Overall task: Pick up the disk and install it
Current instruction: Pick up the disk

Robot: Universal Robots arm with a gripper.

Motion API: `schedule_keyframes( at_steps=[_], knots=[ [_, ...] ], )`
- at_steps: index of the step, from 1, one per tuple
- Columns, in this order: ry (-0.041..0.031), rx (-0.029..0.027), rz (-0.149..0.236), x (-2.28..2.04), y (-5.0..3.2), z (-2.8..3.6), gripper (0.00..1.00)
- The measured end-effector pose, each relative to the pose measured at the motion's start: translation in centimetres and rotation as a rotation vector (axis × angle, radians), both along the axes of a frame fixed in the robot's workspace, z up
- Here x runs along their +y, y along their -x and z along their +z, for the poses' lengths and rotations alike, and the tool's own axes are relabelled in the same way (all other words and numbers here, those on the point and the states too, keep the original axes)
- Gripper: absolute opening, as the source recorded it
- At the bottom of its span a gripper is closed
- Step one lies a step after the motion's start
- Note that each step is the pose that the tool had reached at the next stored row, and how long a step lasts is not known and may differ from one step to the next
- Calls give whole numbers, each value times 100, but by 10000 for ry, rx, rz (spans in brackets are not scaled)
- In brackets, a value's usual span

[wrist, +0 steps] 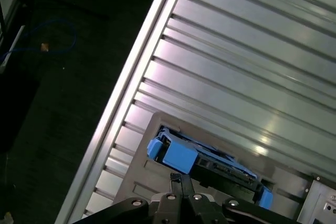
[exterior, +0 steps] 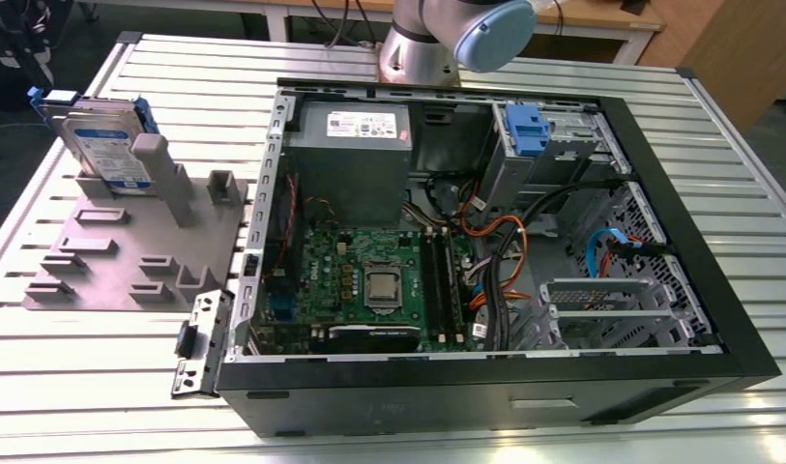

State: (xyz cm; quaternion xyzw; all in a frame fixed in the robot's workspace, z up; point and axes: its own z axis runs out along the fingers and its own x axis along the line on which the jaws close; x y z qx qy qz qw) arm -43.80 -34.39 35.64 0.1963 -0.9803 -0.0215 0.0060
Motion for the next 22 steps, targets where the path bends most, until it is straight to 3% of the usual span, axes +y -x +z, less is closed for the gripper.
schedule_keyframes(
  at_steps=[14,22],
  knots=[
    [0,0,869,0,0,0,11],
    [0,0,912,0,0,0,11]
  ],
)
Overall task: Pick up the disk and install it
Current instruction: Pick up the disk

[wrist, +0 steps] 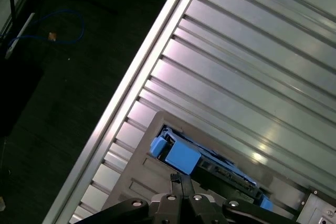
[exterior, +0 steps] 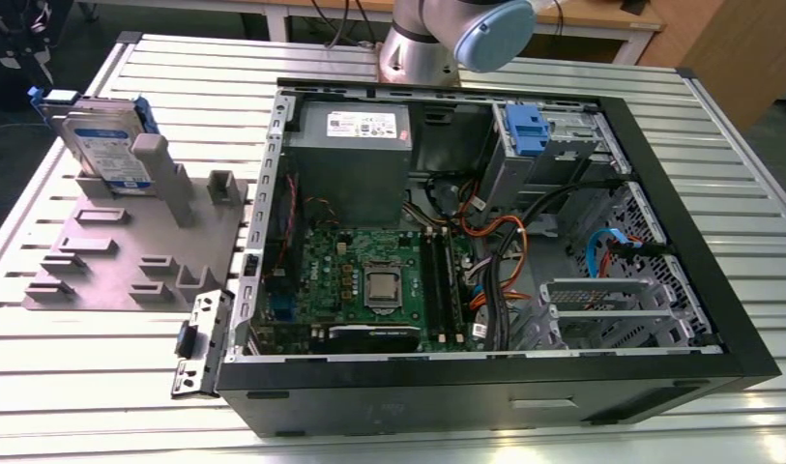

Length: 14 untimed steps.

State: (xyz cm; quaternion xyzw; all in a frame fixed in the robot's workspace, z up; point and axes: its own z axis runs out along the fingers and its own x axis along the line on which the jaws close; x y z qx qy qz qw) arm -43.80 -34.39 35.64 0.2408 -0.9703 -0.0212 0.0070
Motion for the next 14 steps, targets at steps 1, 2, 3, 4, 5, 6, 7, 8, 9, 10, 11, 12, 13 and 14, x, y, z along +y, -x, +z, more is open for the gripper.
schedule_keyframes(
  at_steps=[1,2,3,4,5,6,7,8,9,10,11,12,13,14],
  knots=[
    [0,0,1,0,0,0,11],
    [0,0,1,0,0,0,11],
    [0,0,2,0,0,0,11],
    [0,0,1,0,0,0,11],
    [0,0,6,0,0,0,11],
    [0,-1,26,0,0,0,11],
    [0,0,61,0,0,0,11],
    [-1,-1,103,0,0,0,11],
    [0,-1,152,0,0,0,11],
    [0,-1,198,0,0,0,11],
    [0,0,245,0,0,0,11],
    [0,0,293,0,0,0,11],
    [0,0,344,0,0,0,11],
    [0,0,398,0,0,0,11]
  ],
)
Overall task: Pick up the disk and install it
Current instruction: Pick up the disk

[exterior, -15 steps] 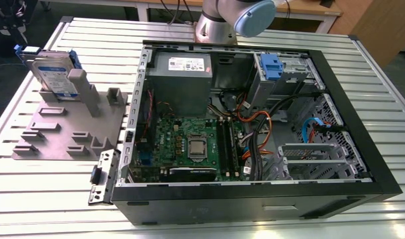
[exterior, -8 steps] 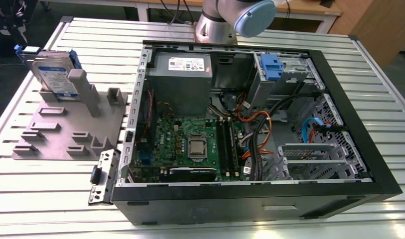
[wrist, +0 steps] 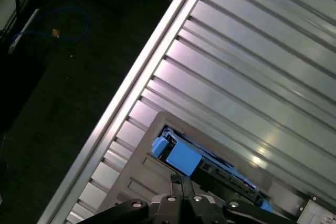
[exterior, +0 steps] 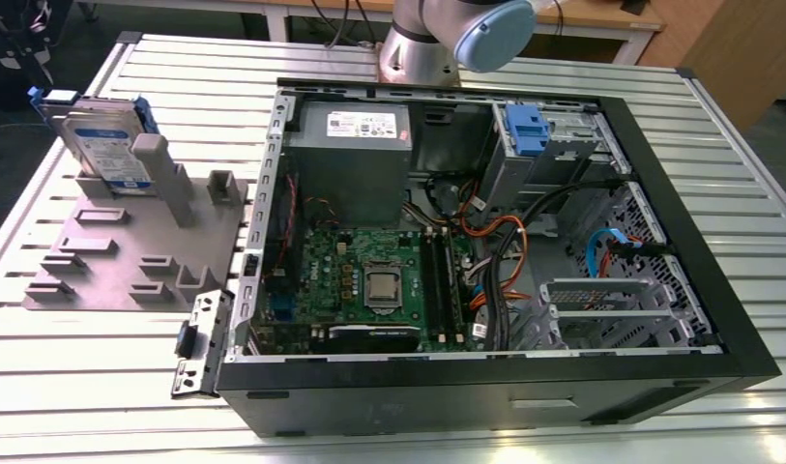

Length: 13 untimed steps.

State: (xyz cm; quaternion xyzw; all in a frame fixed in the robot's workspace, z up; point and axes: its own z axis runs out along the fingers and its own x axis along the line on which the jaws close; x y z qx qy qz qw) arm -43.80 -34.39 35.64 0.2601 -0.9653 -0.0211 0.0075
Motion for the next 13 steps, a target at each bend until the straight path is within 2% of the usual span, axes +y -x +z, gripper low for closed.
schedule_keyframes(
  at_steps=[8,13],
  knots=[
    [0,0,437,0,0,0,11],
    [-1,-1,461,1,0,1,11]
  ],
)
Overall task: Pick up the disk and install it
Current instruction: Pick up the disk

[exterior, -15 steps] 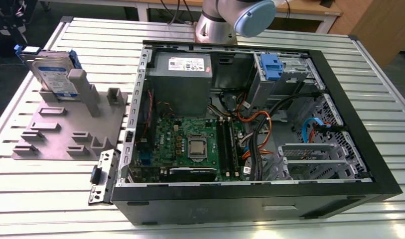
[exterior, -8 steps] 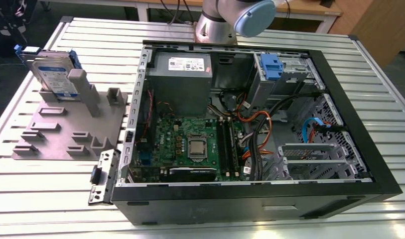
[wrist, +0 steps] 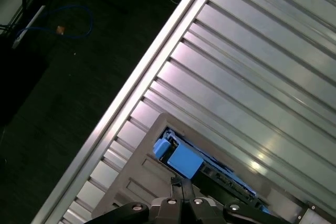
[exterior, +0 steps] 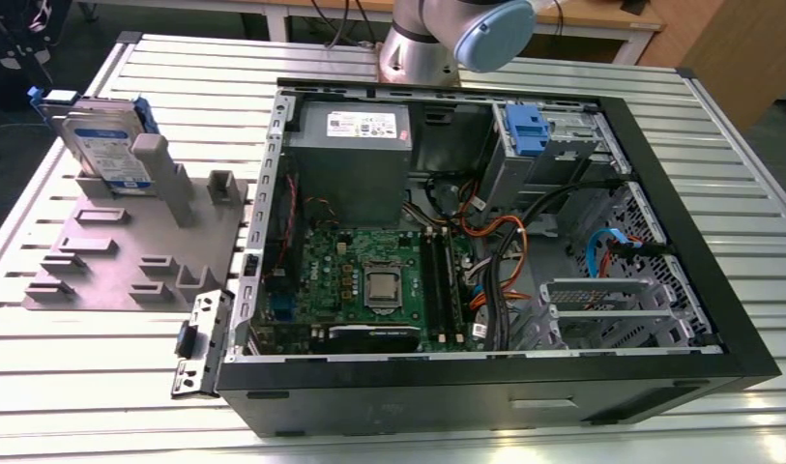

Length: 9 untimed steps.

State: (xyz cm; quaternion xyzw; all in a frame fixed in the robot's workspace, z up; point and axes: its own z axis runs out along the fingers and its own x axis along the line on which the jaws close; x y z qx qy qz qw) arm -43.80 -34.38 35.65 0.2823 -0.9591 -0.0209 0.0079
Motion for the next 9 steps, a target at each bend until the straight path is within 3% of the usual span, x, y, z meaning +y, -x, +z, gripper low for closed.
schedule_keyframes(
  at_steps=[4,9],
  knots=[
    [1,2,198,0,0,1,11],
    [1,0,788,0,0,1,11]
  ],
)
